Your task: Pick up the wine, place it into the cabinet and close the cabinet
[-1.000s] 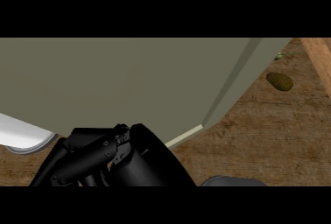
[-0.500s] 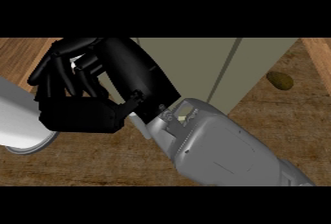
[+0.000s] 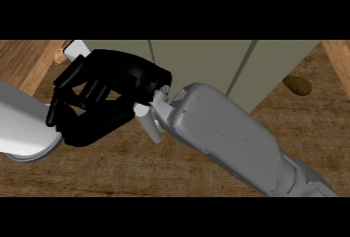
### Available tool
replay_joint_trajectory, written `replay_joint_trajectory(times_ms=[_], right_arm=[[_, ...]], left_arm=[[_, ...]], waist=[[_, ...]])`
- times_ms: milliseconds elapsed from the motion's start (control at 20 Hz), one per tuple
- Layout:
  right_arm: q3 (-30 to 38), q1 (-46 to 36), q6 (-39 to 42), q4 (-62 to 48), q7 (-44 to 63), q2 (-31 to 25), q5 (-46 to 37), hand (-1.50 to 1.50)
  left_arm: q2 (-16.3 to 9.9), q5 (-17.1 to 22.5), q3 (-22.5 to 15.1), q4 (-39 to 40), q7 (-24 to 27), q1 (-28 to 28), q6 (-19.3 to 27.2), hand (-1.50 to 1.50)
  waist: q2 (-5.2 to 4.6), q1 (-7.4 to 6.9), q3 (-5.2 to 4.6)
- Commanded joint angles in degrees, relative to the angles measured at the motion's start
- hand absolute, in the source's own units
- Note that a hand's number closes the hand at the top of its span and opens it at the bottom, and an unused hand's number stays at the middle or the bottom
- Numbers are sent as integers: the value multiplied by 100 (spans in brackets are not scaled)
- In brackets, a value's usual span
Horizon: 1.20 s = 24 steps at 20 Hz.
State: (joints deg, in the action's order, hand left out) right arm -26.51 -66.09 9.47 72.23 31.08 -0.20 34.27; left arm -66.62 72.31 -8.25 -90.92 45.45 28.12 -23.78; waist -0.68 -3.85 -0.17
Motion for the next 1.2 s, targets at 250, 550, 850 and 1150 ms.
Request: replay_joint_trajectory(times_ms=[250, 550, 850, 1150], right_arm=[[-22, -327, 1339, -1839, -419, 20, 854, 150], [484, -690, 2140, -2579, -616, 20, 1363, 150], [839, -785, 2405, -3338, -974, -91, 1232, 150], [1060, -983, 2197, -3633, -1303, -481, 1093, 150]], left_arm=[[322, -145, 389, 186, 51, 107, -567, -150], [422, -205, 663, 298, -280, -79, -664, -150], [691, -480, 857, 111, -272, 192, -624, -150], [686, -375, 970, 260, -602, 45, -677, -150]], waist=[[21, 42, 10], [13, 123, 11], [23, 98, 16], [-4, 99, 11]])
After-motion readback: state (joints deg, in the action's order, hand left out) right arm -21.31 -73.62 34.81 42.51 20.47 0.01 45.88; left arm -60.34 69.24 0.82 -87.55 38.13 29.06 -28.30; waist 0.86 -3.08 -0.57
